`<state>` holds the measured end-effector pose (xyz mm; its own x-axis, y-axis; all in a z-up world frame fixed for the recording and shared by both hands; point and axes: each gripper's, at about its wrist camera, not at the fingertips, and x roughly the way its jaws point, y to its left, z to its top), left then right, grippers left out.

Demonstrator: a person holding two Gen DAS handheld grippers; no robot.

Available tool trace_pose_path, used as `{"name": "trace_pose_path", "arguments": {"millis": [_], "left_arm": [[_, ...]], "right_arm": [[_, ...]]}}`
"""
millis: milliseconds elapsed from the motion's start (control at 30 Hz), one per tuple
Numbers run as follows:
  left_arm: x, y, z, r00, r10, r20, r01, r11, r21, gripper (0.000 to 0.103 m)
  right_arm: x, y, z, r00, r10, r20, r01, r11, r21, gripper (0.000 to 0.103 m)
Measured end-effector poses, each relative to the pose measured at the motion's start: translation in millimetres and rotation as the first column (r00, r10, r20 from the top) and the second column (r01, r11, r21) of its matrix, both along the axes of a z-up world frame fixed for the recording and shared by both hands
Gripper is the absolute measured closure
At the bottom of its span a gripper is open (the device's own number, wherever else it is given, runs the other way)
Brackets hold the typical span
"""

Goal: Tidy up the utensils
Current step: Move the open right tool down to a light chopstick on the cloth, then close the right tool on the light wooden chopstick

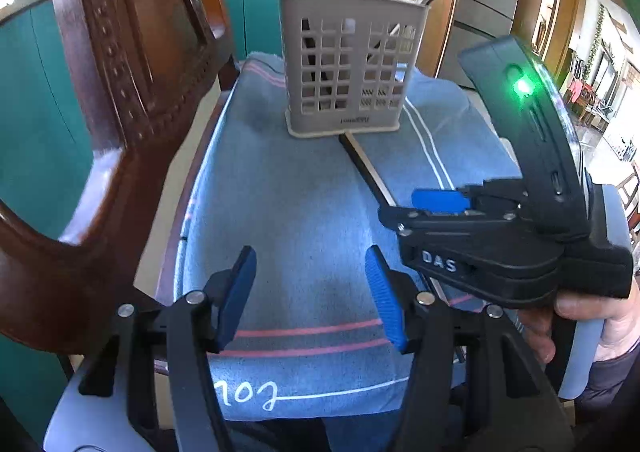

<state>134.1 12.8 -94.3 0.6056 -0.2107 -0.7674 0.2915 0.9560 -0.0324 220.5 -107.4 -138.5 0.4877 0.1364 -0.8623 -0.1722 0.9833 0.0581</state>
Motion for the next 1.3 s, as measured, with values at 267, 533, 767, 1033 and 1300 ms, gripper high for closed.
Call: {"name": "trace_pose_path", "arguments": {"millis": [267,533,767,1033,1300], "left_arm": [[6,4,-8,0.999,0.018,-0.04,-0.018,1.0,-0.011,0.046],[8,1,-16,0.997,0.012,-0.071,-0.013,1.0,-0.014,0.044],[10,-2,-22,0.995,0.007,-0.096,-0.008,1.0,-0.013,0.043],[9,-4,-22,0.995,0.001,-0.095,-0.002,1.0,-0.005,0.04],[9,-4,-26,0.993,0.001,-0.115,-0.002,1.0,-0.01,0.039]], "right_arm": [[1,-6,-1,0.999,-0.031,-0.03,0.034,0.995,0.097,0.091],[-16,-38,1,0.989,-0.133,-0.06,0.143,0.966,0.214,0.091],[-32,-68,12,0.984,-0.17,-0.051,0.177,0.949,0.261,0.091],[-31,-71,7,0.976,-0.216,-0.027,0.217,0.97,0.11,0.09],[-31,-73,9,0.979,-0.204,-0.019,0.205,0.972,0.112,0.09]]}}
